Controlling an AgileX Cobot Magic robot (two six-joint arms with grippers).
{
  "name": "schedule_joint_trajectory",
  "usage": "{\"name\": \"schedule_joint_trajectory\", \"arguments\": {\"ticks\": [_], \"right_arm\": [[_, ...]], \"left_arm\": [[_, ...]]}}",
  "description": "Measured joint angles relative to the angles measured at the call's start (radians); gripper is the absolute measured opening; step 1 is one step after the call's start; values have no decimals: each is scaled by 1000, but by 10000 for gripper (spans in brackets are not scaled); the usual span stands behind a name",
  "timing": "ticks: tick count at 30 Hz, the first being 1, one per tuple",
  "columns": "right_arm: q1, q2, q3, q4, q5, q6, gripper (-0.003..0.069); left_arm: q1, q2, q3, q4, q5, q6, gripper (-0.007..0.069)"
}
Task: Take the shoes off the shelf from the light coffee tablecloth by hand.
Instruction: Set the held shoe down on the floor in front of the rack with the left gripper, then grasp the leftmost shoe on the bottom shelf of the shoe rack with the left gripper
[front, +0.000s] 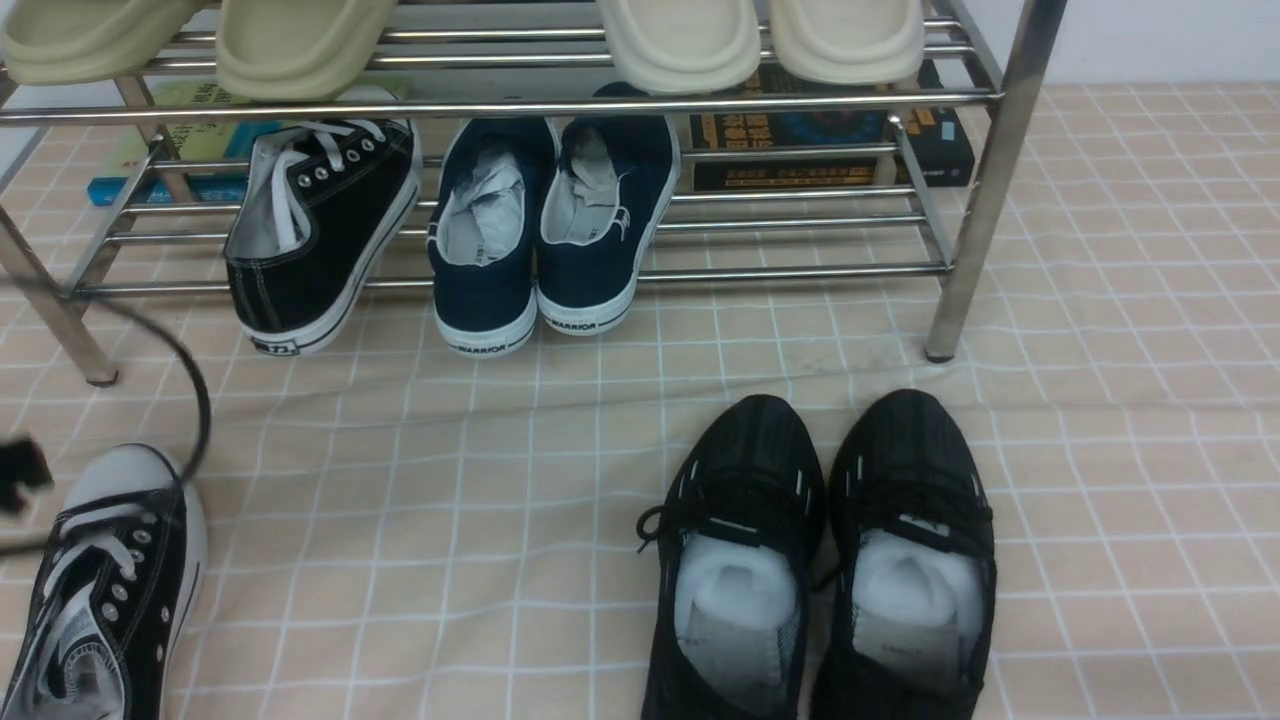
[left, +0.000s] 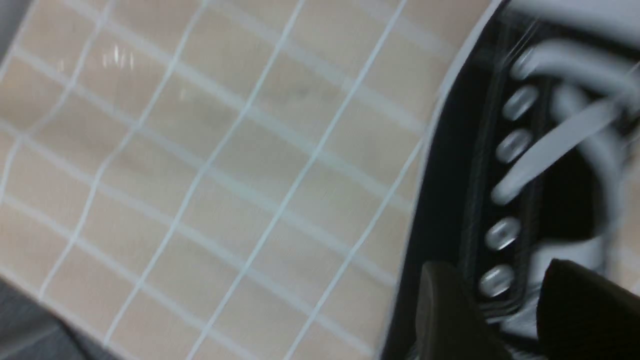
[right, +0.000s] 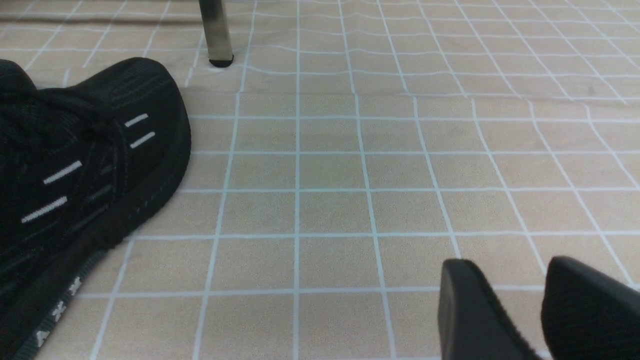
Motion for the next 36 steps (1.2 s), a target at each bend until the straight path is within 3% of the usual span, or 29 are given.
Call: {"name": "schedule_joint_trajectory", "arguments": {"ticks": [3,5,7,15,19,23,30,36], "right_arm": [[0,0,0,0,0,0,239],[0,0,0,0,0,0,239],[0,0,0,0,0,0,239],[0,0,0,0,0,0,239],[0,0,0,0,0,0,239],[0,0,0,0,0,0,239],[0,0,0,0,0,0,239],[0,0,0,0,0,0,239]], "left_arm": [[0,11,-120,-32,42,26,211],[0,51,-220,-80,99,78,97],[0,101,-298,-148,136,139,34],[0,326,-521,-404,143,251,6],[-33,463,-629,-411,127,255,60],[-112,565,-715,-328,108,215,172],[-181,642,-785,-77,41,-25,384],[-181,700,-787,-43,-47,-68,415]]}}
